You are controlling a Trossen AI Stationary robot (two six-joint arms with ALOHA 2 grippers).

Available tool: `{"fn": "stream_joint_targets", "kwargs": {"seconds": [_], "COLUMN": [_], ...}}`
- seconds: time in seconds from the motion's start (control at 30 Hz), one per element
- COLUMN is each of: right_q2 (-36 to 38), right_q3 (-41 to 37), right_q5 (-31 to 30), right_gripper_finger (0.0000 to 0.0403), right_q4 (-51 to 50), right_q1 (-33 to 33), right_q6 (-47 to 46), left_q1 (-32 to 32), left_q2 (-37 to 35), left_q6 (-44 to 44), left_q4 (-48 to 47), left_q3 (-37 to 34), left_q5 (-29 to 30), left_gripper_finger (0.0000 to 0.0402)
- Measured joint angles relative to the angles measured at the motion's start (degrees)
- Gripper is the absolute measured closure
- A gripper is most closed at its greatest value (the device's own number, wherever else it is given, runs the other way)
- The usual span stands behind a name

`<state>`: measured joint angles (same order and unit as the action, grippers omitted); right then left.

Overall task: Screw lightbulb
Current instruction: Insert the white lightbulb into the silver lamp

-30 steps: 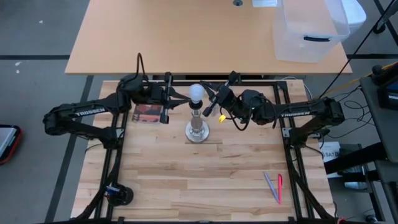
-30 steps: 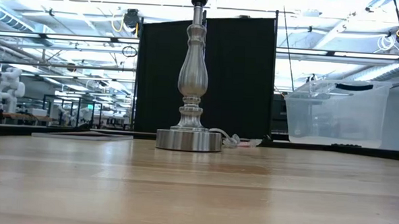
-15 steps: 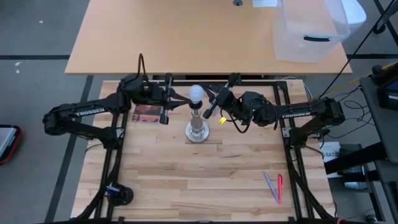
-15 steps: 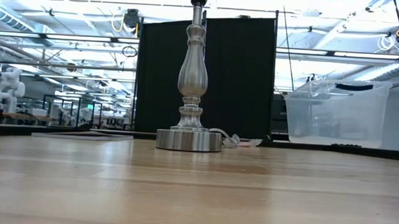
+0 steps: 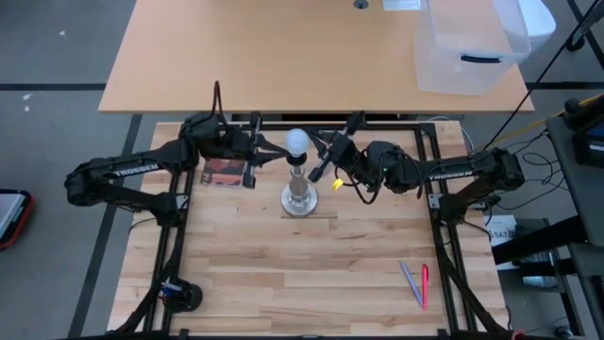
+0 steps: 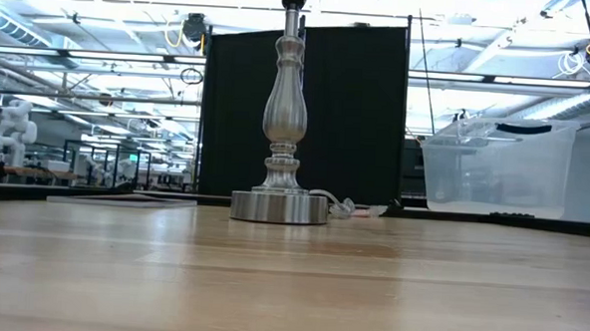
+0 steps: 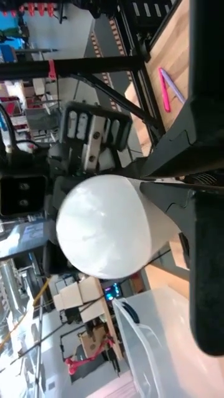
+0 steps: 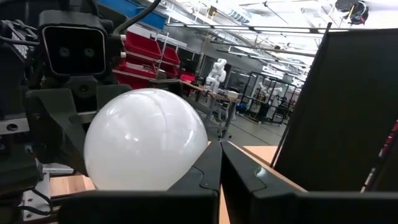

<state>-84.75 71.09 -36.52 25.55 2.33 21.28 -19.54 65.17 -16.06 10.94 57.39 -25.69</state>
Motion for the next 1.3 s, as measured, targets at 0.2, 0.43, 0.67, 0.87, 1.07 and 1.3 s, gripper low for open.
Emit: {"fn": "stream_joint_targets", "kwargs": {"seconds": [0.2, 0.43, 0.67, 0.87, 1.07, 1.3], "right_q2": [0.0, -0.02, -0.11, -0.52, -0.33, -0.31], "right_q3": [0.0, 0.0, 0.0, -0.24, -0.22, -0.2], "right_q5": [-0.42, -1.3, -0.98, -0.32, -3.52, -7.07], "right_gripper_finger": [0.0403, 0.0403, 0.0403, 0.0403, 0.0403, 0.0403], "right_q4": [-0.21, -0.58, -0.9, -3.16, -2.73, -2.75], "right_q1": [0.68, 1.21, 2.24, 2.58, 2.51, 2.42], "right_q6": [0.26, 0.25, 0.41, -0.39, -0.21, 1.01], "left_q1": [-0.75, -1.72, -3.13, -3.99, -4.85, -6.26], "left_q2": [-0.01, 0.01, -0.03, -0.03, -0.03, -1.36], "left_q6": [-0.78, -0.79, -0.77, -0.47, 0.34, 0.12], "left_q4": [-1.5, -2.59, -2.89, -2.47, -2.71, -5.23], "left_q3": [0.0, 0.0, 0.0, 0.0, 0.0, 0.0], "left_q5": [0.03, 0.59, 1.25, 1.61, 1.55, 1.25], "left_gripper_finger": [0.0372, 0.0372, 0.0372, 0.0372, 0.0372, 0.0372]}}
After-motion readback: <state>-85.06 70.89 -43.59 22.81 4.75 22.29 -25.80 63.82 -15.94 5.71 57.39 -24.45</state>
